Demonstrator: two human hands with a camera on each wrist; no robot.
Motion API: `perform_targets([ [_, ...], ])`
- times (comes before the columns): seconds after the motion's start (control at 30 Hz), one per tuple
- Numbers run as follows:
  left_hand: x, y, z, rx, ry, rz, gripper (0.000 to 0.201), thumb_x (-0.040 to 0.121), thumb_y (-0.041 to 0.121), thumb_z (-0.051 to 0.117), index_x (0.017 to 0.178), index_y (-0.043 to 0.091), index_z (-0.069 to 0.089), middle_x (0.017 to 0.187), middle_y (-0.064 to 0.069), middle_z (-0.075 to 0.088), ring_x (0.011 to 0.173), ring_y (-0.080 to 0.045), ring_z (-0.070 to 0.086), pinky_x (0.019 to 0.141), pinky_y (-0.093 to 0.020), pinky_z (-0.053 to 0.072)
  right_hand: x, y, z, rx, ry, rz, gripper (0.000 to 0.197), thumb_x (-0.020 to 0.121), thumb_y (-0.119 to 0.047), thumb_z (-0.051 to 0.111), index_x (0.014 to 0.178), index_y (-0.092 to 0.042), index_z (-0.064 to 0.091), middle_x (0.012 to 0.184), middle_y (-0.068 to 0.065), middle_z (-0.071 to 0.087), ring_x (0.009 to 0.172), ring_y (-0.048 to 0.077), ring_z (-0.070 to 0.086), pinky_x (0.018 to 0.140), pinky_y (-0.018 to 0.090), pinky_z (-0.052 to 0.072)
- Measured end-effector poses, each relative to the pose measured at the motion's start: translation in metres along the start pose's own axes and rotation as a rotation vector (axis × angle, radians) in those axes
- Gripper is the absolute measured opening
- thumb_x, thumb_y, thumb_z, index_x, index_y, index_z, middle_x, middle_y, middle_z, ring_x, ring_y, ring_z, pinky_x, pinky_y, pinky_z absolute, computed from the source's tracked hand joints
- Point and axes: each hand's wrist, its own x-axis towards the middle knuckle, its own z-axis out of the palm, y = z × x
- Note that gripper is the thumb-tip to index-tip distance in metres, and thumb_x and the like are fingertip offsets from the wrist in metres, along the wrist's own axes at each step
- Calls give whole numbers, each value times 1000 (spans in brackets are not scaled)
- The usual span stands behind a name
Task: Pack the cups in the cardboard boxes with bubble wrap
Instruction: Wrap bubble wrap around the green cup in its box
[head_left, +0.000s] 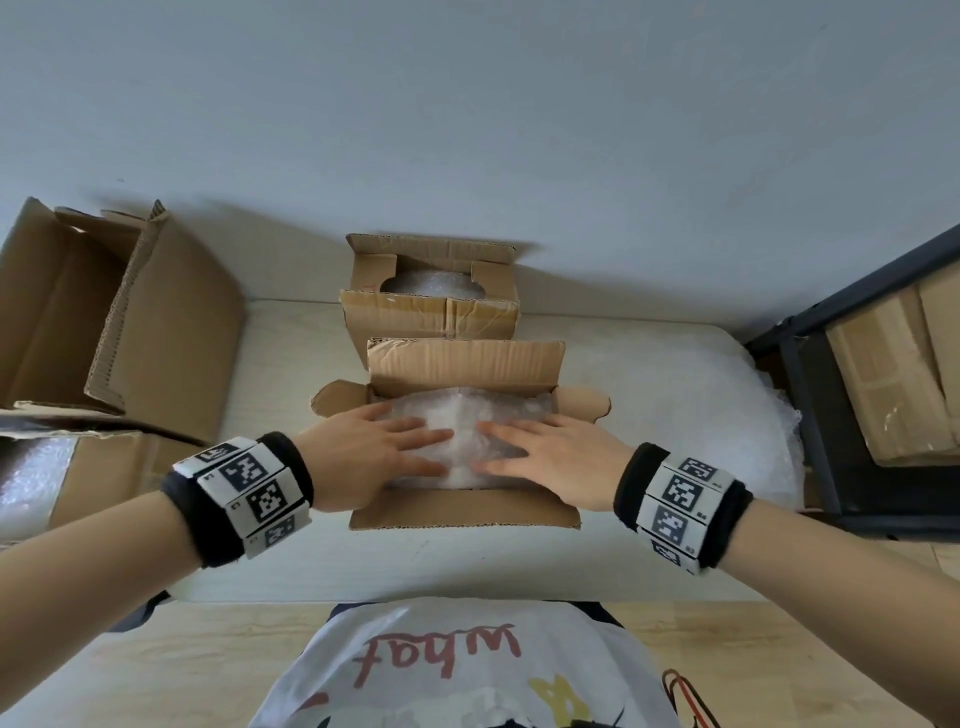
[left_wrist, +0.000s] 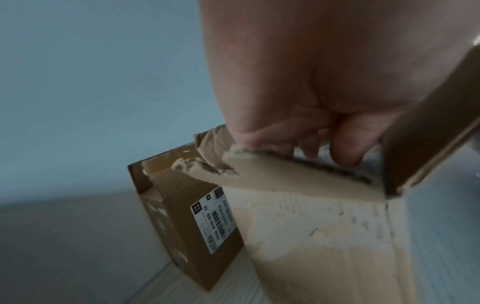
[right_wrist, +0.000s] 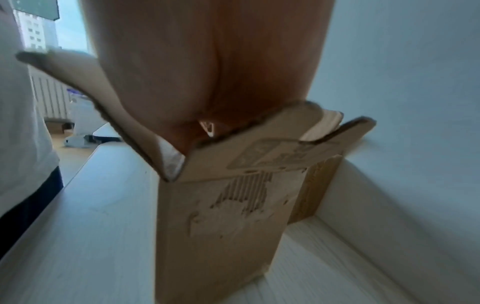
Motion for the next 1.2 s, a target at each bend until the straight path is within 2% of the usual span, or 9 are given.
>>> perform_targets([
  [0.13, -5, 4, -6, -33, 19, -46, 54, 98, 24, 41, 145, 44, 24, 158, 13, 1, 146, -14, 6, 118, -37, 4, -4, 0, -6, 55, -4, 41, 74, 93, 1, 44, 148, -41, 20, 161, -3, 1, 144, 24, 20, 113, 41, 25],
  [0.27, -42, 3, -9, -278, 464, -194, 35, 88, 11, 60, 120, 24, 64, 141, -2, 49, 131, -25, 43, 111, -46, 30, -28, 5, -12, 209, 454, 198, 64, 82, 11, 54, 139, -16, 46, 148, 9, 40, 129, 28, 45, 107, 41, 37],
  [0.37, -64, 12, 6, -398, 777, -483, 35, 84, -2, 47, 113, 10, 65, 121, -9, 63, 107, -32, 60, 83, -47, 53, -52, 13, 1, 395, 724, 451, 56, 84, 11, 48, 137, -9, 46, 141, 7, 48, 126, 20, 48, 106, 35, 40],
  [0.5, -72, 20, 31, -650, 515, -978, 47, 91, 5, 42, 137, 13, 46, 101, -13, 67, 81, -30, 61, 66, -34, 47, -66, 12, 29, 721, 667, 678, 48, 93, 5, 44, 138, -11, 42, 135, 7, 52, 123, 18, 51, 96, 21, 39],
  [0.6, -73, 18, 45, -700, 204, -888, 51, 96, 11, 34, 146, 21, 30, 90, -7, 62, 68, -18, 56, 60, -27, 43, -67, 4, 41, 849, 577, 635, 50, 92, 9, 42, 137, -13, 44, 136, 4, 52, 126, 16, 49, 98, 18, 36],
  [0.73, -74, 21, 57, -754, 373, -560, 67, 95, 4, 37, 148, 38, 14, 149, 14, 33, 118, -13, 53, 95, -30, 46, -62, -8, 44, 840, 478, 505, 74, 87, 18, 37, 145, -26, 28, 148, -13, 32, 134, -1, 31, 104, 4, 22],
  [0.93, -65, 18, 65, -692, 424, -369, 82, 94, 7, 48, 147, 40, -5, 154, 26, 3, 141, -3, 20, 114, -28, 28, -60, -11, 43, 596, 361, 400, 88, 81, 21, 38, 151, -27, 14, 157, -17, 5, 142, 0, 14, 112, 17, 22],
  [1.07, -59, 13, 70, -514, 339, -380, 89, 89, 43, 59, 146, 36, -9, 155, 19, -11, 145, -8, 2, 118, -29, 10, -58, -8, 44, 424, 271, 393, 94, 81, 17, 40, 148, -33, -4, 155, -17, -15, 146, 5, -2, 116, 23, 16],
  [1.2, -55, 12, 69, -439, 336, -399, 94, 70, 80, 37, 147, 39, 3, 155, 14, -14, 143, -7, -11, 117, -29, 0, -58, -4, 48, 304, 221, 381, 88, 91, -1, 49, 146, -32, -12, 153, -15, -24, 145, 8, -9, 114, 21, 6],
])
